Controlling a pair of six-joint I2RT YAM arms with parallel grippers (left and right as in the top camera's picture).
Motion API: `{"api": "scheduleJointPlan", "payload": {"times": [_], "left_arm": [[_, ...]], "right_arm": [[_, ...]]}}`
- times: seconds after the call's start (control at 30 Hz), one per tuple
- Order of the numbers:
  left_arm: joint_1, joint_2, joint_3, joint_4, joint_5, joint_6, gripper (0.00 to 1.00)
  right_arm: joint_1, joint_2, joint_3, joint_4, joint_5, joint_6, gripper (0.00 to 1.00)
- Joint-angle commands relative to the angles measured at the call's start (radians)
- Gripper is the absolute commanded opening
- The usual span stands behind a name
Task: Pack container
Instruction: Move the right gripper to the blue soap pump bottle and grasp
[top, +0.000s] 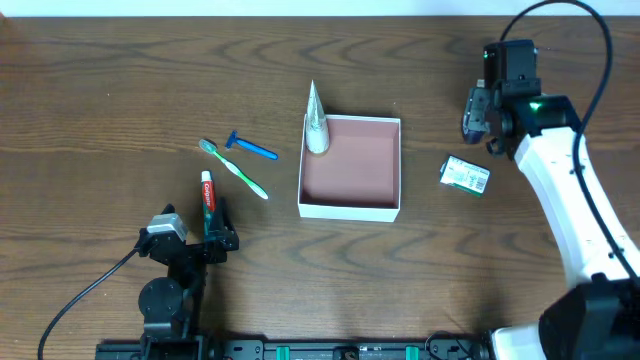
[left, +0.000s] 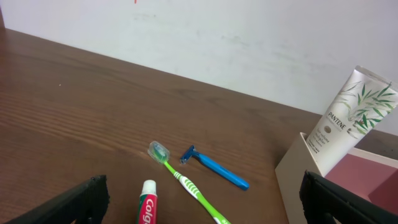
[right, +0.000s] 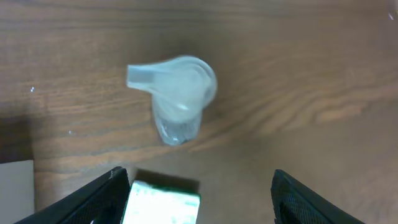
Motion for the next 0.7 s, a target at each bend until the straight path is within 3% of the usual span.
{"api": "scheduleJointPlan", "payload": {"times": [0.0, 0.33, 0.67], "left_arm": [[0.002, -0.006, -0.017, -0.035, 0.008, 0.012, 0.98], [0.002, -0.006, -0.017, -0.035, 0.008, 0.012, 0.98], [0.002, -0.006, -0.017, -0.035, 0.008, 0.012, 0.98]], "right_arm": [[-0.037, 0.019, 0.002, 0.034, -0.074, -0.153, 0.74], [-0.123, 0.100, 0.002, 0.144, -0.272, -0.284, 0.74], [-0.127, 0.187, 0.002, 0.226, -0.297, -0.323, 0.70]]}}
